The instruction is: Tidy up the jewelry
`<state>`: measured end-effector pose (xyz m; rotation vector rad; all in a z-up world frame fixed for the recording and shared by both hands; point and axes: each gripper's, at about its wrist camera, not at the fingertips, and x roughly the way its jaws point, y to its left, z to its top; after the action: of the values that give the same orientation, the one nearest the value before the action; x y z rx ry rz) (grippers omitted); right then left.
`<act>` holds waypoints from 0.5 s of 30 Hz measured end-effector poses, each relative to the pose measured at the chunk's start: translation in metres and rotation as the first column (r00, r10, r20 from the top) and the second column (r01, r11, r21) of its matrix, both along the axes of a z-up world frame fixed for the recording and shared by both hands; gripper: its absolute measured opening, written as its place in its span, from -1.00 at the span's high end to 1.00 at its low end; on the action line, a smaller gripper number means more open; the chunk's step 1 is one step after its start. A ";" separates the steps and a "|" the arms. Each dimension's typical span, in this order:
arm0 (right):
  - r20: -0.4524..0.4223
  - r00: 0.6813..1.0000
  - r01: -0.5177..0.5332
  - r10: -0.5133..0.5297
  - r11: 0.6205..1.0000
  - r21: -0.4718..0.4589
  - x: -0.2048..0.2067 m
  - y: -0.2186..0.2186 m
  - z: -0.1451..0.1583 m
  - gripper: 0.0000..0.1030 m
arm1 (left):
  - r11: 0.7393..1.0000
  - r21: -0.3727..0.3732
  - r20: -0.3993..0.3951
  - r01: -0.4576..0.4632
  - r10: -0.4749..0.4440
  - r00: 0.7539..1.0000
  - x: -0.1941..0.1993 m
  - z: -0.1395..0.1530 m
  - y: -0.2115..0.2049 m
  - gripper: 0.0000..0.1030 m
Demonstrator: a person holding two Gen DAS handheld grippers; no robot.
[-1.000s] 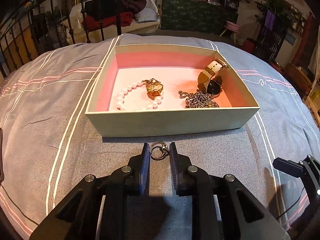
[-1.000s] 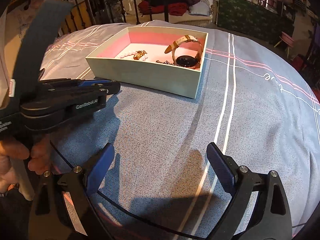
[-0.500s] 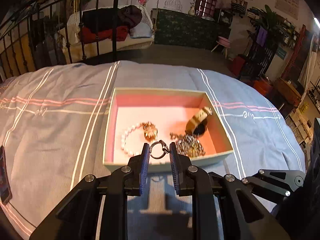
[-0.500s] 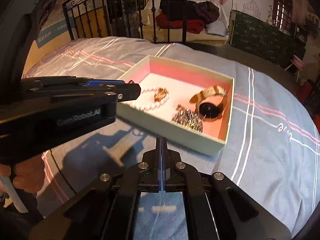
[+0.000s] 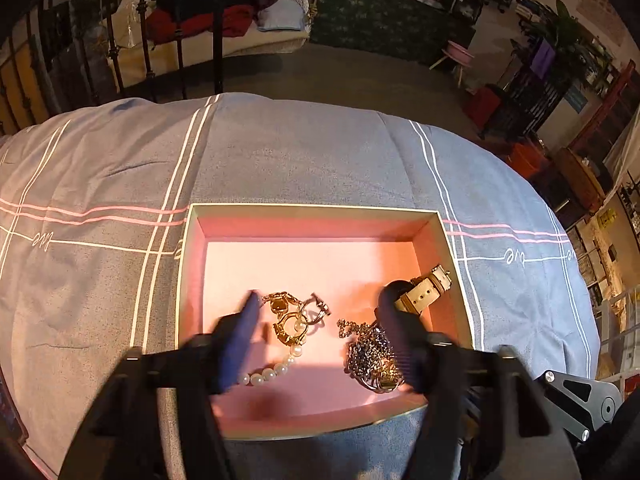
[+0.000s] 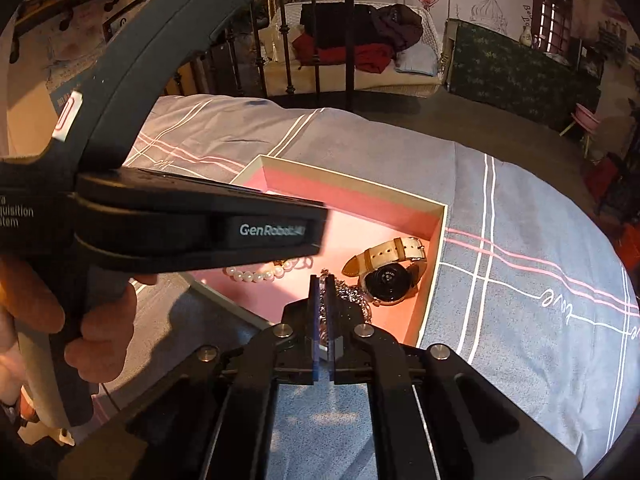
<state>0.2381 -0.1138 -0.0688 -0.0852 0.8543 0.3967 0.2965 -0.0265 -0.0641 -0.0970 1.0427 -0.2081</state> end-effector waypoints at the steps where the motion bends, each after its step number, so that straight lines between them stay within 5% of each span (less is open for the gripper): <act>1: 0.002 1.000 0.006 -0.006 1.000 0.010 -0.001 -0.002 0.000 -0.41 | 1.000 0.018 0.026 -0.021 0.021 0.999 -0.003 0.003 0.002 -0.82; 2: 0.019 1.000 0.011 -0.012 1.000 0.016 -0.005 -0.002 0.000 -0.87 | 0.998 0.045 0.046 -0.034 0.032 0.998 -0.005 0.005 0.004 -0.83; 5: 0.060 0.998 0.034 -0.034 0.999 0.005 -0.009 -0.003 0.002 -0.89 | 0.996 0.087 0.078 -0.036 0.029 0.997 -0.011 0.011 0.005 -0.84; 9: 0.119 0.990 0.082 -0.081 0.997 -0.005 -0.018 -0.011 0.007 -0.89 | 0.992 0.100 0.221 -0.074 0.051 0.974 -0.036 0.032 0.013 -0.84; 15: 0.366 0.902 0.254 -0.229 0.967 -0.021 -0.070 -0.034 0.034 -0.89 | 0.991 0.090 0.513 -0.103 0.043 0.857 -0.118 0.084 0.030 -0.88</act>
<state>0.1683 -0.1482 -0.0349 -0.1098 0.5042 0.1099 0.1783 0.0039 0.0197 0.0244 0.5143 -0.0946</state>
